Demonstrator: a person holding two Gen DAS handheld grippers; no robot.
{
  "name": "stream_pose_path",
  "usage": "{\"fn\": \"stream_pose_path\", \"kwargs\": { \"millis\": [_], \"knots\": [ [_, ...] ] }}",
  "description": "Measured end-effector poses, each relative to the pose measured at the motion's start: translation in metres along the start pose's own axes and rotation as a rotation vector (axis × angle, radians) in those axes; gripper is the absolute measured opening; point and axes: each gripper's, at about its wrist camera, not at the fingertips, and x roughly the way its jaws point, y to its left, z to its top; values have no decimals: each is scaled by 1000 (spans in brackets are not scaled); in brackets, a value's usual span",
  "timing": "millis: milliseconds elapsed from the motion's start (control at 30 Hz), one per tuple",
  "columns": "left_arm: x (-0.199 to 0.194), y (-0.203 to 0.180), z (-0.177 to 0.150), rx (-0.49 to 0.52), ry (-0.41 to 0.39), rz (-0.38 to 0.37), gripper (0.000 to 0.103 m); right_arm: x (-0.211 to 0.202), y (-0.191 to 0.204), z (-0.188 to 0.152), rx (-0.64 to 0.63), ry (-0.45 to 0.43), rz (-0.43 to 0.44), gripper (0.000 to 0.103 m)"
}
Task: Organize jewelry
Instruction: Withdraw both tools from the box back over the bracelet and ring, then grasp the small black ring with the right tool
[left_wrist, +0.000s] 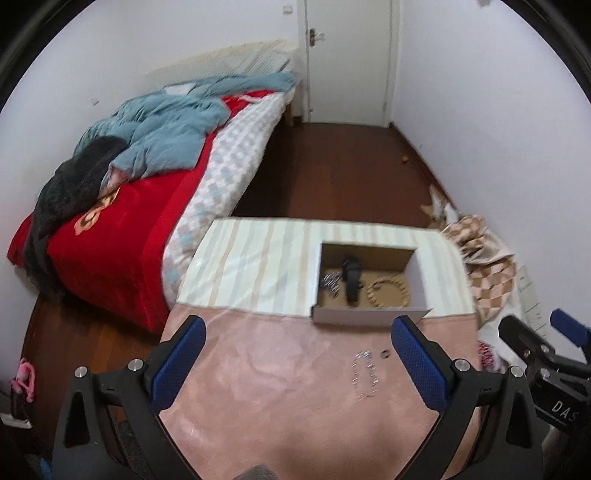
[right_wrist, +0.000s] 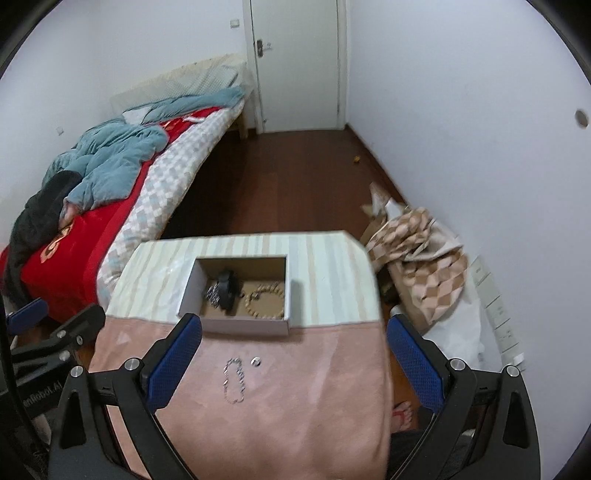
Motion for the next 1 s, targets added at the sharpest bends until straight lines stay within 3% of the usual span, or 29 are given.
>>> {"fn": "stream_pose_path", "kwargs": {
  "millis": [100, 167, 233, 433, 600, 667, 767, 833, 1000],
  "knots": [
    [38, 1, -19, 11, 71, 73, 103, 44, -6, -24, 25, 77, 54, 101],
    [68, 3, -32, 14, 135, 105, 103, 80, -7, -41, 24, 135, 86, 93],
    [96, 4, -44, 14, 205, 114, 103, 120, -4, -57, 14, 209, 115, 60],
    [150, 10, -69, -3, 344, 120, 103, 187, 14, -81, -52, 255, 143, 56],
    [168, 14, -75, -5, 382, 124, 103, 212, 31, -86, -92, 262, 144, 55],
    [172, 15, -76, -5, 390, 122, 103, 220, 38, -88, -118, 272, 127, 48],
    [173, 15, -78, -4, 394, 111, 103, 225, 44, -95, -158, 261, 94, 31],
    [174, 12, -78, -5, 395, 96, 103, 224, 45, -97, -169, 244, 92, 12],
    [166, -10, -80, 3, 383, 14, 102, 211, 18, -95, -77, 230, 117, 12]
  ]
}}
